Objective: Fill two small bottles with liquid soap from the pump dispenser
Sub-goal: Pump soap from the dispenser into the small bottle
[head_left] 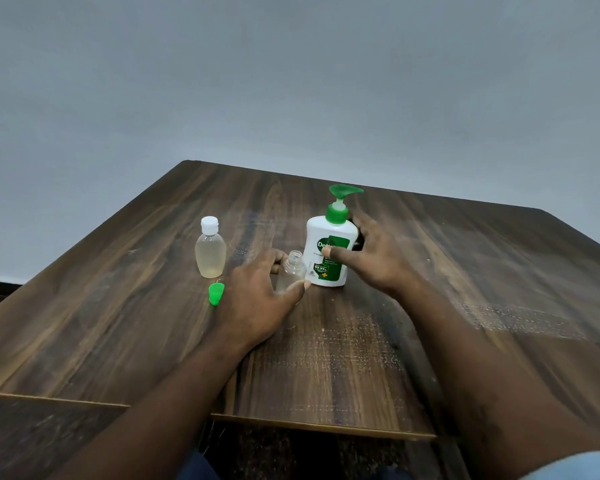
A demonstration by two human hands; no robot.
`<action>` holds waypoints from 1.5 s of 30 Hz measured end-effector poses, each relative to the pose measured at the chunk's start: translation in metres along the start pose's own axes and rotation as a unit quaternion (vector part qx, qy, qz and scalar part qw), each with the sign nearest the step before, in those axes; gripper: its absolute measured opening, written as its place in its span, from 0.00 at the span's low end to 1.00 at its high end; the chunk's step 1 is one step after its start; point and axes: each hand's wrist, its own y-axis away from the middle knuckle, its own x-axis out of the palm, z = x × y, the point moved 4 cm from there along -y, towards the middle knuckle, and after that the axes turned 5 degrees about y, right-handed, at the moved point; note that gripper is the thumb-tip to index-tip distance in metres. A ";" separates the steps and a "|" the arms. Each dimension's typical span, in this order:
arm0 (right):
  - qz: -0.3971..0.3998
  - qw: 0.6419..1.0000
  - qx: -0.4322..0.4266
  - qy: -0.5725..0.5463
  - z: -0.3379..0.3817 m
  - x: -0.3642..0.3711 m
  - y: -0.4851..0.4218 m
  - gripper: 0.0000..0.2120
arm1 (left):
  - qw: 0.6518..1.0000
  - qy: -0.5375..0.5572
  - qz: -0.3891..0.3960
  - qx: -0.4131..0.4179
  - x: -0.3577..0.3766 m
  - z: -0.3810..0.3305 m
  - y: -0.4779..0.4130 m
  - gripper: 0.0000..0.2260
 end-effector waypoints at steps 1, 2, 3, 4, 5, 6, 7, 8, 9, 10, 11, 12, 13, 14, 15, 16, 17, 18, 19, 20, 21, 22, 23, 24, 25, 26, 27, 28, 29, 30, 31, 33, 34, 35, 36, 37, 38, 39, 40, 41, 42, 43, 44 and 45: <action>-0.004 1.000 -0.008 0.014 0.000 0.003 -0.002 0.25 | 1.000 -0.003 -0.003 0.005 0.000 -0.001 0.000 0.19; -0.019 1.000 -0.017 0.016 0.000 0.004 -0.004 0.24 | 1.000 -0.004 -0.006 0.009 0.000 -0.001 0.000 0.19; -0.041 0.999 -0.022 0.019 0.002 0.005 -0.004 0.24 | 1.000 -0.005 -0.010 0.012 -0.001 -0.001 0.001 0.19; -0.065 0.997 -0.025 0.022 0.002 0.005 -0.006 0.26 | 1.000 -0.007 -0.014 0.015 -0.001 -0.002 0.001 0.19; -0.089 0.995 -0.021 0.027 0.002 0.006 -0.007 0.27 | 1.000 -0.010 -0.016 0.019 -0.001 -0.002 0.001 0.19; -0.111 0.993 -0.015 0.031 0.001 0.006 -0.008 0.27 | 1.000 -0.013 -0.016 0.022 0.000 -0.002 0.001 0.20; -0.129 0.991 -0.005 0.036 -0.001 0.007 -0.010 0.27 | 0.999 -0.016 -0.017 0.025 0.001 -0.002 0.000 0.20; -0.144 0.989 0.003 0.044 -0.002 0.009 -0.012 0.26 | 0.999 -0.015 -0.018 0.027 0.002 -0.001 0.000 0.20; -0.159 0.986 0.009 0.054 -0.002 0.010 -0.012 0.27 | 0.999 -0.008 -0.021 0.027 0.002 -0.001 -0.001 0.20; -0.174 0.983 0.014 0.062 -0.003 0.012 -0.012 0.27 | 0.999 0.008 -0.030 0.024 0.002 0.000 -0.002 0.19; -0.188 0.980 0.016 0.064 -0.002 0.013 -0.013 0.27 | 0.998 0.028 -0.044 0.020 0.002 0.000 -0.004 0.18; -0.200 0.978 0.017 0.062 -0.002 0.015 -0.013 0.28 | 0.997 0.047 -0.059 0.020 0.002 -0.001 -0.006 0.18; -0.207 0.976 0.017 0.061 -0.001 0.017 -0.012 0.29 | 0.996 0.057 -0.070 0.026 0.001 -0.003 -0.009 0.18; -0.211 0.975 0.014 0.063 -0.001 0.019 -0.012 0.32 | 0.994 0.057 -0.080 0.041 0.001 -0.007 -0.012 0.18; -0.212 0.975 0.008 0.069 0.000 0.021 -0.011 0.34 | 0.993 0.049 -0.086 0.058 0.001 -0.011 -0.016 0.19; -0.211 0.974 0.002 0.076 0.000 0.023 -0.009 0.36 | 0.992 0.040 -0.092 0.074 0.001 -0.016 -0.021 0.19; -0.211 0.975 -0.003 0.077 0.001 0.023 -0.007 0.38 | 0.991 0.035 -0.097 0.085 0.002 -0.021 -0.028 0.20; -0.207 0.976 -0.013 0.064 0.002 0.024 -0.005 0.38 | 0.990 0.037 -0.101 0.093 0.003 -0.025 -0.034 0.20; -0.194 0.980 -0.033 0.031 0.003 0.024 -0.005 0.37 | 0.989 0.043 -0.102 0.102 0.004 -0.029 -0.042 0.20; -0.169 0.984 -0.053 -0.024 0.001 0.025 -0.006 0.36 | 0.987 0.050 -0.103 0.111 0.006 -0.033 -0.049 0.19; -0.136 0.985 -0.062 -0.088 -0.002 0.026 -0.009 0.36 | 0.986 0.055 -0.102 0.120 0.008 -0.037 -0.055 0.19; -0.102 0.981 -0.060 -0.153 -0.007 0.028 -0.014 0.37 | 0.985 0.059 -0.101 0.128 0.009 -0.040 -0.059 0.18; -0.074 0.974 -0.052 -0.209 -0.014 0.030 -0.019 0.39 | 0.984 0.061 -0.097 0.134 0.011 -0.043 -0.063 0.18; -0.056 0.966 -0.044 -0.249 -0.019 0.031 -0.023 0.39 | 0.984 0.064 -0.092 0.141 0.013 -0.043 -0.064 0.18; -0.041 0.962 -0.040 -0.267 -0.022 0.032 -0.025 0.39 | 0.983 0.068 -0.088 0.144 0.014 -0.042 -0.064 0.17; -0.029 0.962 -0.036 -0.269 -0.024 0.034 -0.028 0.39 | 0.983 0.071 -0.084 0.144 0.016 -0.040 -0.064 0.16; -0.020 0.965 -0.036 -0.257 -0.026 0.035 -0.028 0.39 | 0.984 0.073 -0.080 0.142 0.019 -0.037 -0.063 0.16; -0.018 0.969 -0.040 -0.243 -0.024 0.034 -0.028 0.39 | 0.984 0.074 -0.079 0.139 0.021 -0.035 -0.063 0.16; -0.025 0.974 -0.045 -0.221 -0.022 0.032 -0.028 0.40 | 0.984 0.075 -0.081 0.138 0.023 -0.033 -0.063 0.16; -0.039 0.979 -0.045 -0.194 -0.021 0.030 -0.029 0.40 | 0.984 0.076 -0.084 0.137 0.024 -0.032 -0.063 0.16; -0.059 0.985 -0.043 -0.158 -0.020 0.027 -0.030 0.40 | 0.984 0.077 -0.088 0.135 0.025 -0.031 -0.065 0.17; -0.094 0.989 -0.035 -0.107 -0.021 0.023 -0.031 0.42 | 0.984 0.075 -0.093 0.130 0.026 -0.031 -0.070 0.18; -0.107 0.989 -0.031 -0.096 -0.023 0.022 -0.031 0.43 | 0.984 0.080 -0.093 0.128 0.026 -0.032 -0.074 0.19; -0.116 0.989 -0.033 -0.087 -0.026 0.020 -0.030 0.44 | 0.984 0.086 -0.090 0.126 0.027 -0.033 -0.077 0.20; -0.126 0.988 -0.037 -0.079 -0.028 0.020 -0.029 0.45 | 0.984 0.092 -0.087 0.126 0.029 -0.035 -0.080 0.20; -0.134 0.987 -0.044 -0.072 -0.027 0.018 -0.026 0.45 | 0.984 0.095 -0.083 0.129 0.030 -0.037 -0.082 0.19; -0.143 0.986 -0.052 -0.064 -0.026 0.017 -0.025 0.45 | 0.984 0.095 -0.078 0.132 0.032 -0.038 -0.084 0.19; -0.153 0.985 -0.059 -0.054 -0.025 0.016 -0.024 0.46 | 0.984 0.096 -0.071 0.134 0.034 -0.039 -0.086 0.18; -0.164 0.983 -0.065 -0.048 -0.024 0.014 -0.024 0.47 | 0.984 0.098 -0.065 0.135 0.036 -0.040 -0.087 0.17; -0.173 0.982 -0.067 -0.045 -0.023 0.012 -0.024 0.46 | 0.984 0.101 -0.061 0.137 0.038 -0.039 -0.087 0.17; -0.180 0.980 -0.068 -0.046 -0.023 0.011 -0.024 0.46 | 0.983 0.104 -0.060 0.138 0.039 -0.038 -0.087 0.18; -0.183 0.980 -0.066 -0.051 -0.023 0.009 -0.023 0.48 | 0.982 0.108 -0.061 0.140 0.040 -0.038 -0.087 0.18; -0.181 0.980 -0.066 -0.059 -0.024 0.008 -0.024 0.52 | 0.981 0.113 -0.063 0.142 0.041 -0.037 -0.087 0.18; -0.180 0.980 -0.067 -0.060 -0.025 0.006 -0.025 0.57 | 0.980 0.119 -0.064 0.144 0.041 -0.036 -0.087 0.18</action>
